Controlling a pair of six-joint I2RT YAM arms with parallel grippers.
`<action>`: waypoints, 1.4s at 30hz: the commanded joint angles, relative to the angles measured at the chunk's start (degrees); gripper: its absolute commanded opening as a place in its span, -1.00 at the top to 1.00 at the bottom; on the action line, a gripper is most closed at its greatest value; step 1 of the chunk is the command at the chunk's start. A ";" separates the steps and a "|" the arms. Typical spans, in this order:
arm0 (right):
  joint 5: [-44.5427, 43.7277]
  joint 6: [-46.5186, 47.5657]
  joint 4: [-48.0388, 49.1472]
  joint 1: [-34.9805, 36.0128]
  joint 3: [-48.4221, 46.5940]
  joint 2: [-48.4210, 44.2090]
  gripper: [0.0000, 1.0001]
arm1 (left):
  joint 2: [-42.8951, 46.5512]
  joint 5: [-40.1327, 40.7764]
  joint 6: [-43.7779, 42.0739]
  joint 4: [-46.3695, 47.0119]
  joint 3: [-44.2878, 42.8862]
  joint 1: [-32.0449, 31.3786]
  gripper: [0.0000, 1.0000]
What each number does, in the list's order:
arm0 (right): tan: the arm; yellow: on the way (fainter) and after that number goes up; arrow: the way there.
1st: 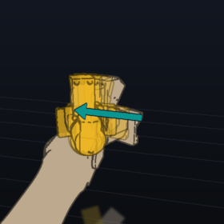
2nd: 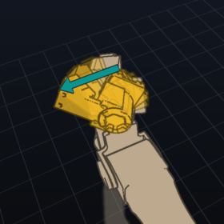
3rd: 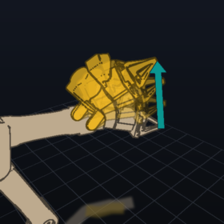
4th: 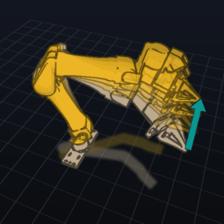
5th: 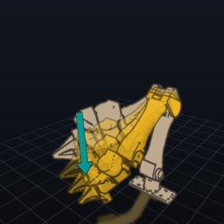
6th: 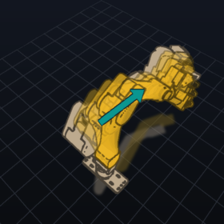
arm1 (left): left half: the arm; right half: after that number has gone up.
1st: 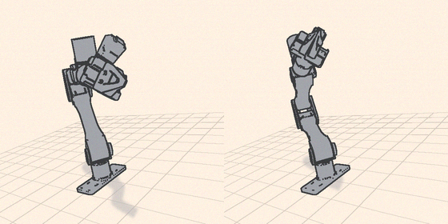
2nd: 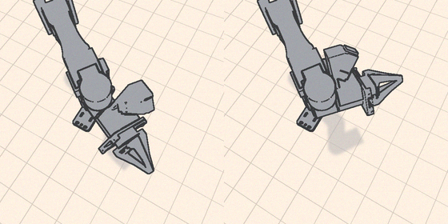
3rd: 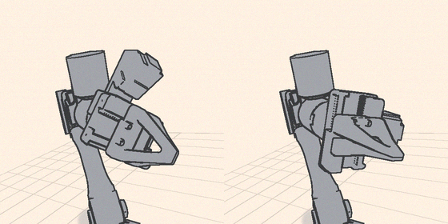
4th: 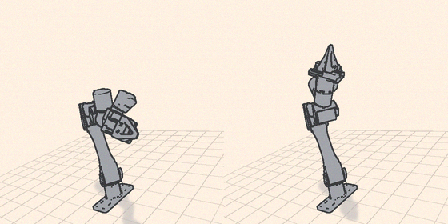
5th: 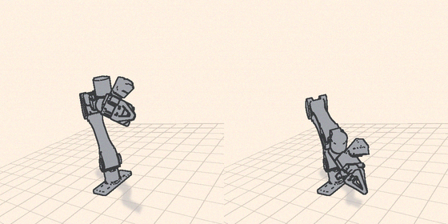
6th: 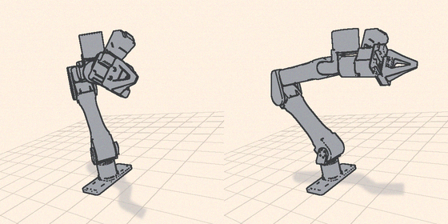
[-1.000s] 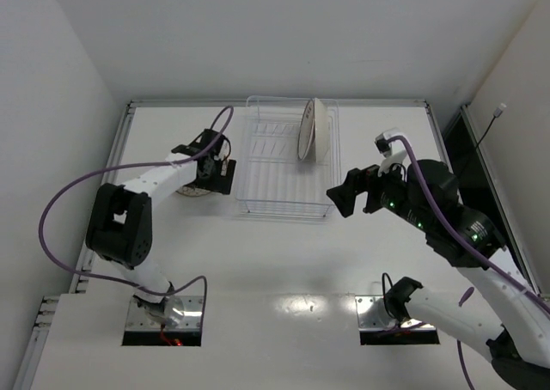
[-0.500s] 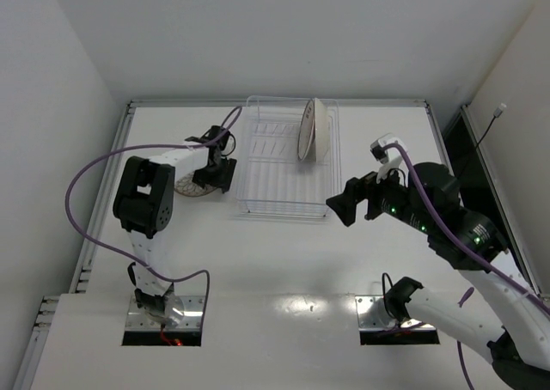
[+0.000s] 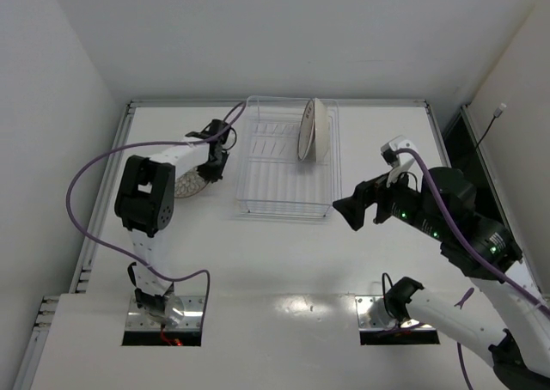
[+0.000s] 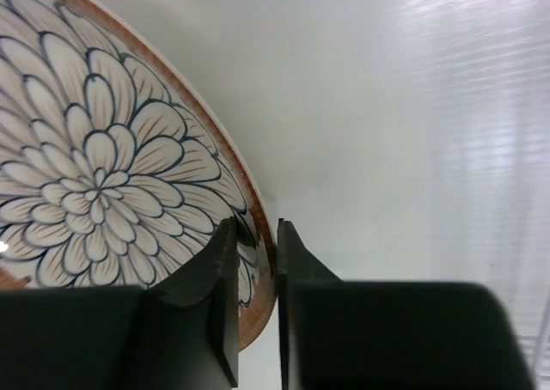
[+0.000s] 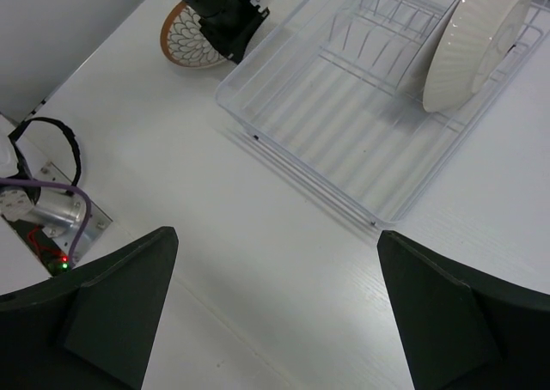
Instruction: Load the plates into the dish rack
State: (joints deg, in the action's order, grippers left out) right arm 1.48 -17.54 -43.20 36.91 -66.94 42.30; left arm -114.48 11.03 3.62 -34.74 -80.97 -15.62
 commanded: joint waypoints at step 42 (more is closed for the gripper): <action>-16.07 -3.20 -9.80 -0.08 12.26 -12.15 -1.00 | 36.61 -9.78 20.19 11.71 -17.10 -4.15 1.00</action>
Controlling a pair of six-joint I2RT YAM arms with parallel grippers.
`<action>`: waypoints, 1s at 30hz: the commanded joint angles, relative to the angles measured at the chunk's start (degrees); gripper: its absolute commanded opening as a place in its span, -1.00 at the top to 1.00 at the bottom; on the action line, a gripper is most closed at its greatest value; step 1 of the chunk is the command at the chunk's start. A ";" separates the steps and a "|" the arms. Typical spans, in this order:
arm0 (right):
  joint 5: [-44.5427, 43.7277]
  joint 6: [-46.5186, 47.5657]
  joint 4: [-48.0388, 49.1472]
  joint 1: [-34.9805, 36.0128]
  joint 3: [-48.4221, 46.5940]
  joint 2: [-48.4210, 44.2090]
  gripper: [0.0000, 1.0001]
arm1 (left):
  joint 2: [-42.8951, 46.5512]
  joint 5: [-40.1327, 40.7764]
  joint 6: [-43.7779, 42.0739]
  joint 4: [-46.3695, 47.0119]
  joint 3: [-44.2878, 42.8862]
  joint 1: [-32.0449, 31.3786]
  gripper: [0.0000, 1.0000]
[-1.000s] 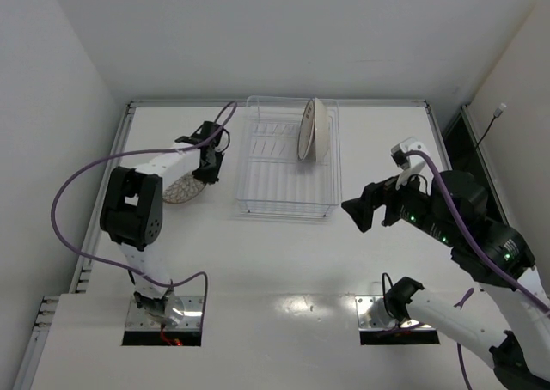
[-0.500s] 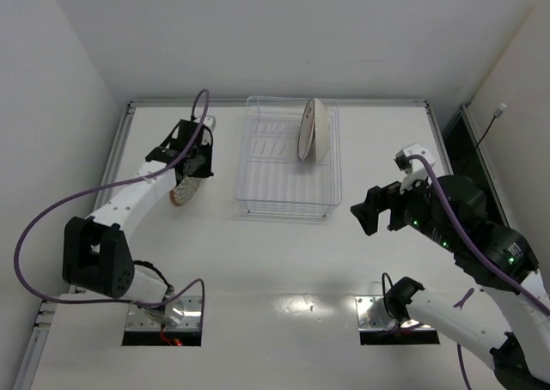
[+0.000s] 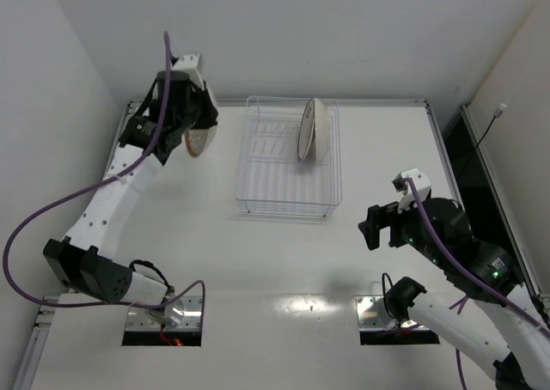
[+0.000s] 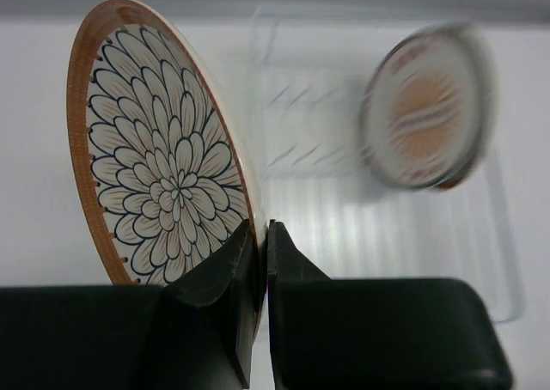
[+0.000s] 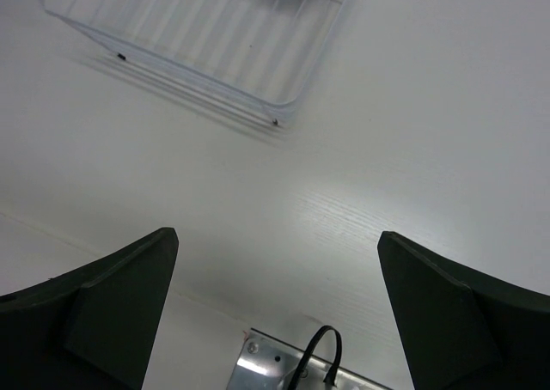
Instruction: Load the plates into the dish rack
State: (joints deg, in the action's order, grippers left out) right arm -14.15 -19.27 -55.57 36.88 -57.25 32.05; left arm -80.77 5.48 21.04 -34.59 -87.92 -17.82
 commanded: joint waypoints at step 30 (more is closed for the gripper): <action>2.99 -1.48 4.86 -0.06 7.16 -7.00 -1.00 | -26.98 -38.17 39.17 74.93 -4.81 -3.71 1.00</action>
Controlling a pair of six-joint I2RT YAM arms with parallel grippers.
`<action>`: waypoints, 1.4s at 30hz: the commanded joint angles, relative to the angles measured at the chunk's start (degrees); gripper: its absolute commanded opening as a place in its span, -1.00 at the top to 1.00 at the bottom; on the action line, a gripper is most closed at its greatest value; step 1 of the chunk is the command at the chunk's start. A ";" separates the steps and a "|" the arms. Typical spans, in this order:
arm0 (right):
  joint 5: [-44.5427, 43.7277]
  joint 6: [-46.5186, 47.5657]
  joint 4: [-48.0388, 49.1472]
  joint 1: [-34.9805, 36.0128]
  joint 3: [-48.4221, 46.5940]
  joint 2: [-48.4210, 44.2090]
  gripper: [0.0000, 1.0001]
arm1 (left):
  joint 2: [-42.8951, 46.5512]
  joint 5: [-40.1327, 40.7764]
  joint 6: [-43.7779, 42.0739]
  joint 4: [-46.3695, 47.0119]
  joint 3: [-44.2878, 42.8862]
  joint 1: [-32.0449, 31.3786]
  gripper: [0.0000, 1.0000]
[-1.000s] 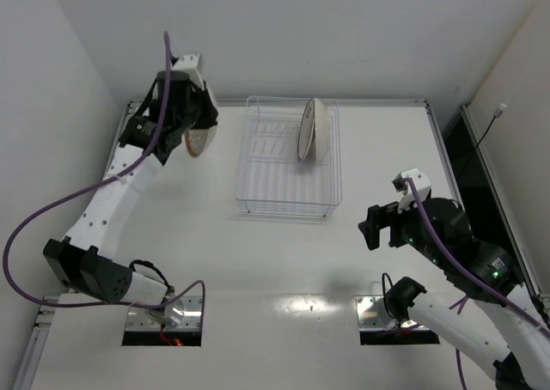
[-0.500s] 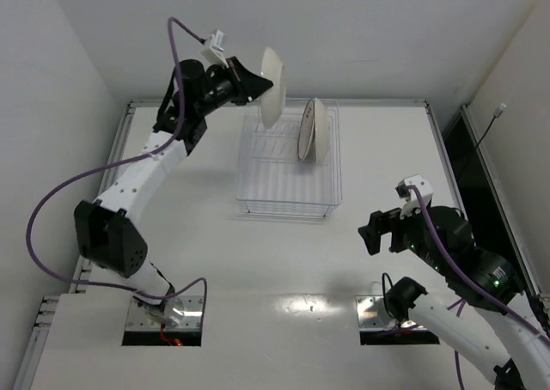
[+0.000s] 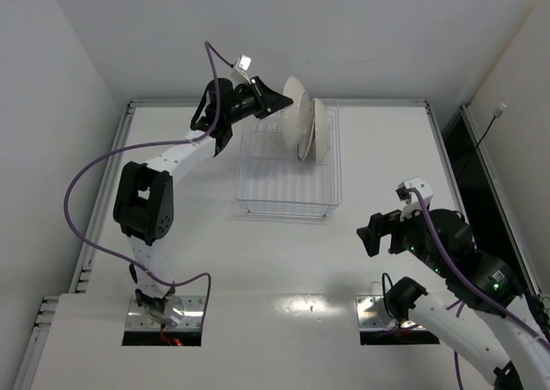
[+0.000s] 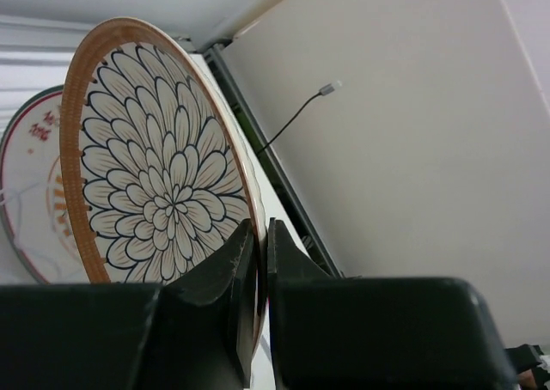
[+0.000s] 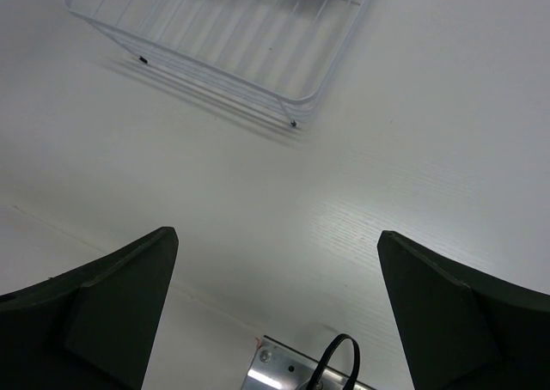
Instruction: Load the plates into the dish rack
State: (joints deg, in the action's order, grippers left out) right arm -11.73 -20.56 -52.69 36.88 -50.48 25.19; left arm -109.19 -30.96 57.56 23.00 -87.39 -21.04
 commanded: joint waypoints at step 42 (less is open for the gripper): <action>1.62 0.34 1.97 -0.06 0.38 0.39 -1.00 | -2.35 10.12 -0.87 15.13 3.45 -2.69 1.00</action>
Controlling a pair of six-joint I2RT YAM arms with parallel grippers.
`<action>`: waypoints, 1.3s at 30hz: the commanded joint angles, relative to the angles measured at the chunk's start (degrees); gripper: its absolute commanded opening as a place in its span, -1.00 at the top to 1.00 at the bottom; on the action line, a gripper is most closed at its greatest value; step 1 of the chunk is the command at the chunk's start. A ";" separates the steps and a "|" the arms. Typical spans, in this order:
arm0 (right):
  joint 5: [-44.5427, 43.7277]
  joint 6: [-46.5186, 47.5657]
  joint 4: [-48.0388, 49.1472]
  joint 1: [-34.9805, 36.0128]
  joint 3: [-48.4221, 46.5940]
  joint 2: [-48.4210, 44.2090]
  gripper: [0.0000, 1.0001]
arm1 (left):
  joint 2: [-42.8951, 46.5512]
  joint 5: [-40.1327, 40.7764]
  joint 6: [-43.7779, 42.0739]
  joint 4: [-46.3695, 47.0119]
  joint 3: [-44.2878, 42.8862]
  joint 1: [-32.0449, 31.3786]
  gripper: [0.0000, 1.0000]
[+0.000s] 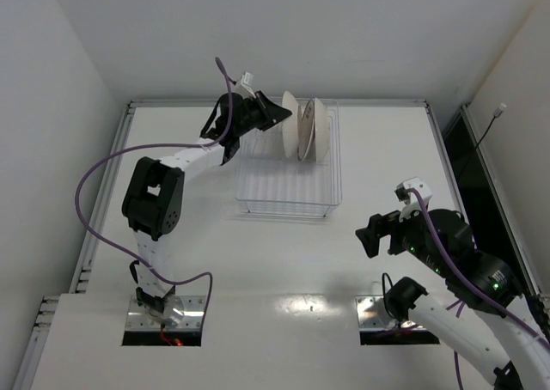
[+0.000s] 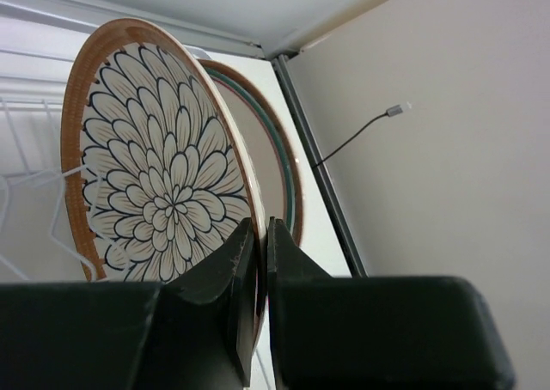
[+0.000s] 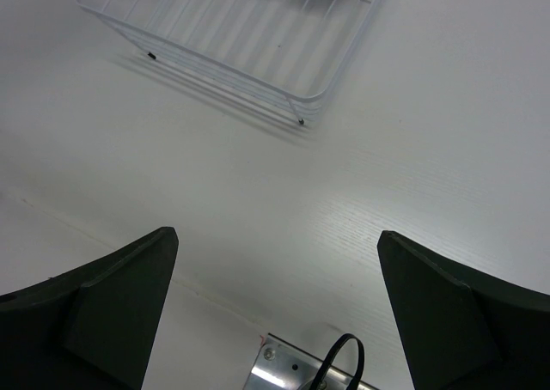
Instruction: Load the plates into the dish rack
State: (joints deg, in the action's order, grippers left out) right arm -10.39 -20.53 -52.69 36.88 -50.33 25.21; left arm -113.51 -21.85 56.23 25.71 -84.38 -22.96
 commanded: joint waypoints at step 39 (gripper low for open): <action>1.34 0.85 1.97 -0.06 0.23 0.89 -1.00 | 0.40 18.33 -14.22 -12.35 -7.91 -9.56 0.15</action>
State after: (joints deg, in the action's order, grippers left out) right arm -9.80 -20.29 -52.69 36.88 -50.33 25.56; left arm -113.60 -3.07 42.65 10.94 -88.82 -31.05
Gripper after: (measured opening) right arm 1.001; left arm 0.427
